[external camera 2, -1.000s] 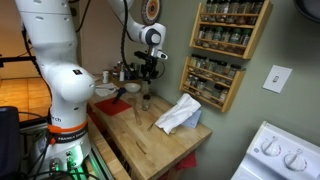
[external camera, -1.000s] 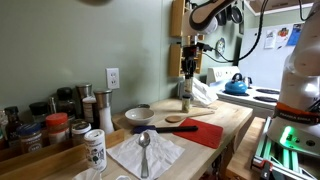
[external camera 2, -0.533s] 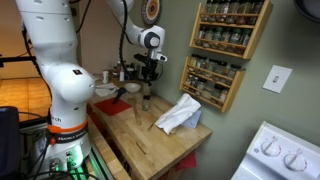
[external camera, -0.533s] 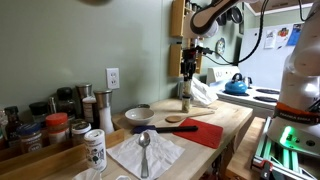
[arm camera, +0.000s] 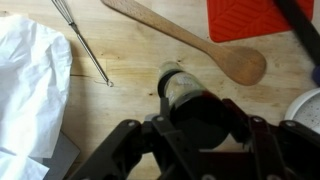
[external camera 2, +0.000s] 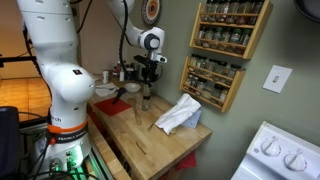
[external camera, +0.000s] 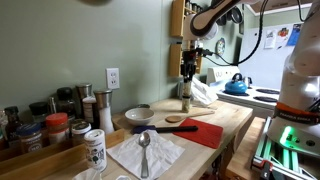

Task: Swap the position of the bottles

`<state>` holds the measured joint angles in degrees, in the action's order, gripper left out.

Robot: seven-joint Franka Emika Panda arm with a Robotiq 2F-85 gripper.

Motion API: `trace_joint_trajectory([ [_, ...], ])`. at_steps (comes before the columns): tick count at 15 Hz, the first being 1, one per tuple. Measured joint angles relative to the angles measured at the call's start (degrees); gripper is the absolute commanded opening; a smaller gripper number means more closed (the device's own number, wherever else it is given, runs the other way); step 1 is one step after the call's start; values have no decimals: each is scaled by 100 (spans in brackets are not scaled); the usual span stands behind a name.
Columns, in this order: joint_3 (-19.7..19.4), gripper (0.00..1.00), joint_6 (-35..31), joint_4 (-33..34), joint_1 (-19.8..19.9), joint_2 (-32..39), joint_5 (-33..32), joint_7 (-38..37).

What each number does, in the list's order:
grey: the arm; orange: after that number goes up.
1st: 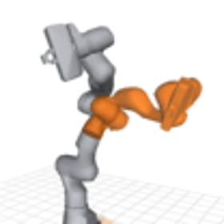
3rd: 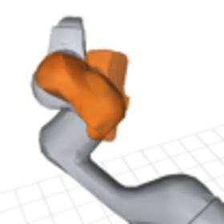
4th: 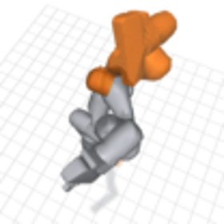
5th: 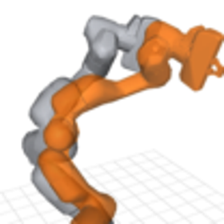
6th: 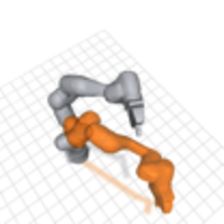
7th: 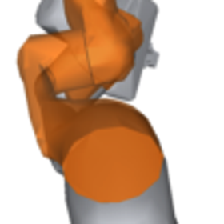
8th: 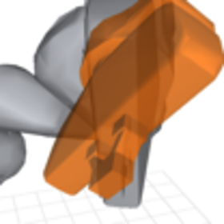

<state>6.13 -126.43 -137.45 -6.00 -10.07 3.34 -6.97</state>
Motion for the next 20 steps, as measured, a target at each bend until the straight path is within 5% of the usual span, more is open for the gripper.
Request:
trace_joint_trajectory([
  [20,-1,29,-101,-54,24,13,-99,-167],
])
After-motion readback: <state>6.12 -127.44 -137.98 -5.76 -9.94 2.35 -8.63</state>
